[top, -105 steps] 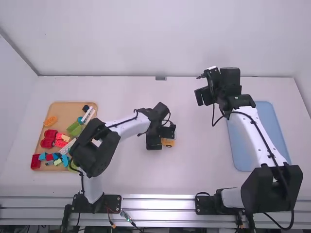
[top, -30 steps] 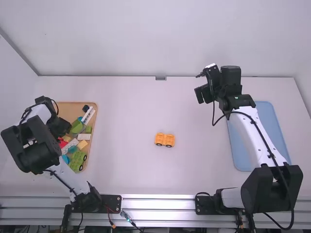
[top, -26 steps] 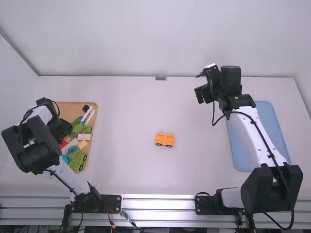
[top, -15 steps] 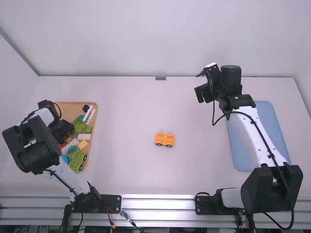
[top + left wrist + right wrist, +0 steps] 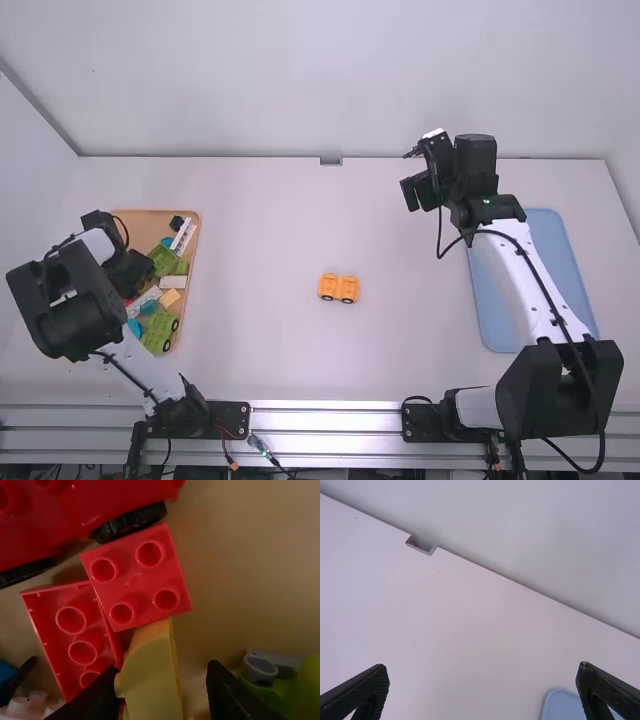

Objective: Assemble lego blocks to make yellow taxi

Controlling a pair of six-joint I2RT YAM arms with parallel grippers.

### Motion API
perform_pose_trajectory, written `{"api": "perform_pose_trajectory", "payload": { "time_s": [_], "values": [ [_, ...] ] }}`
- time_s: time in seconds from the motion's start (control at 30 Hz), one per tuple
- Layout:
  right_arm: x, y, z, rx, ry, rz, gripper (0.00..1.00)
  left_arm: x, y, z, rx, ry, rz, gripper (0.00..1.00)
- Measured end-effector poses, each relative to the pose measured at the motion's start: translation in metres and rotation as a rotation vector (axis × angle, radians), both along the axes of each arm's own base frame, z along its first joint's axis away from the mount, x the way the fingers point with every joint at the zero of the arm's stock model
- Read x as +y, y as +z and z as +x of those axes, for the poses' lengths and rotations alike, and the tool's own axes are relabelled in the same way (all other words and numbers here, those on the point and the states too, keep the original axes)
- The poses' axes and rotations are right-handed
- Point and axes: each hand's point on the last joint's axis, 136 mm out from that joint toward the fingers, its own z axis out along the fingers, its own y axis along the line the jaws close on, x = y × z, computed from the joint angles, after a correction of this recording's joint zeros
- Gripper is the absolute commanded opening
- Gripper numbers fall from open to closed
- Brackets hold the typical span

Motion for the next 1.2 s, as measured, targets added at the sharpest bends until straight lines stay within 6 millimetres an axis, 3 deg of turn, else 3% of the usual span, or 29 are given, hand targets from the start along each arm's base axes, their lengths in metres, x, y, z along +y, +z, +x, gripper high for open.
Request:
{"api": "perform_pose_trajectory", "payload": {
  "time_s": [0.1,0.4,0.53,0.63,0.67,0.7,0.77,0.87,0.97,1.2],
  "values": [
    [0.0,0.0,0.0,-0.001,0.0,0.0,0.99,0.0,0.0,-0.001,0.005,0.001,0.002,0.3],
    [0.006,0.001,-0.001,0.0,0.028,0.022,0.99,0.004,0.003,0.012,-0.048,-0.019,0.016,0.18],
    [0.015,0.008,0.001,-0.029,0.073,0.055,0.99,0.008,0.012,0.018,-0.064,-0.022,0.022,0.18],
    [0.025,0.016,0.003,-0.059,0.117,0.093,0.99,0.015,0.044,0.032,-0.136,-0.031,0.069,0.17],
    [0.026,0.017,0.004,-0.062,0.12,0.096,0.99,0.015,0.046,0.033,-0.141,-0.034,0.072,0.17],
    [0.029,0.021,0.004,-0.073,0.133,0.119,0.99,0.016,0.072,0.046,-0.205,-0.064,0.119,0.18],
    [0.035,0.026,0.005,-0.082,0.148,0.153,0.99,0.011,0.106,0.063,-0.292,-0.123,0.175,0.22],
    [0.039,0.029,0.004,-0.089,0.164,0.183,0.99,-0.007,0.144,0.077,-0.366,-0.189,0.232,0.27],
    [0.041,0.03,0.004,-0.085,0.168,0.198,0.99,-0.023,0.159,0.073,-0.364,-0.197,0.249,0.27],
    [0.043,0.03,0.003,-0.083,0.175,0.205,0.99,-0.011,0.147,0.046,-0.277,-0.091,0.249,0.28]
  ]
}}
